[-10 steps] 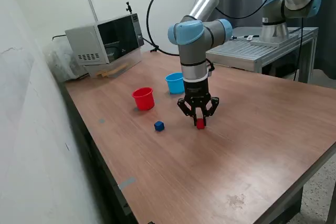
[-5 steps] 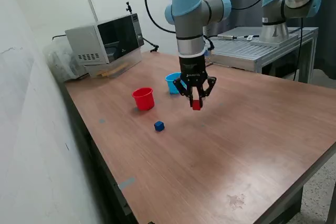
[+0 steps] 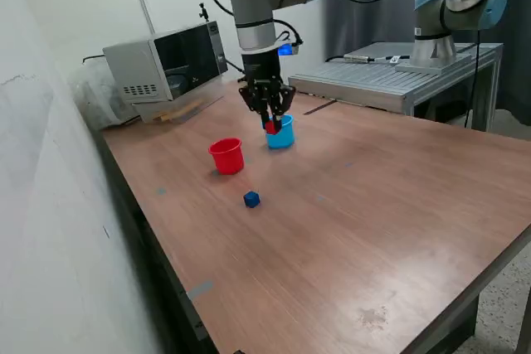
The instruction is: Place red objects in the red bin, and blue objects in the blue bin.
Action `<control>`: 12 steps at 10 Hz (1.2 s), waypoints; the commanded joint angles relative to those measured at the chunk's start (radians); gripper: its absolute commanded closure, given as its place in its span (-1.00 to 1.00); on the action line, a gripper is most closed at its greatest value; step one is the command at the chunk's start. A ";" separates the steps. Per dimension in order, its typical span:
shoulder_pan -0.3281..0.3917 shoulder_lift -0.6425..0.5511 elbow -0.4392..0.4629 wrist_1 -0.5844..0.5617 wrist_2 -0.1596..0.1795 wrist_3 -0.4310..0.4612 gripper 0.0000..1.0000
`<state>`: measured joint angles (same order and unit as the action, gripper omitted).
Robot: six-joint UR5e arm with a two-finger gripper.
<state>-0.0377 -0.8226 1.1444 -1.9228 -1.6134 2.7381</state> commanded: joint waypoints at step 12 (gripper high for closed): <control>-0.206 0.132 -0.069 -0.189 -0.002 0.143 1.00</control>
<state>-0.2436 -0.7111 1.0769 -2.0975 -1.6153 2.8738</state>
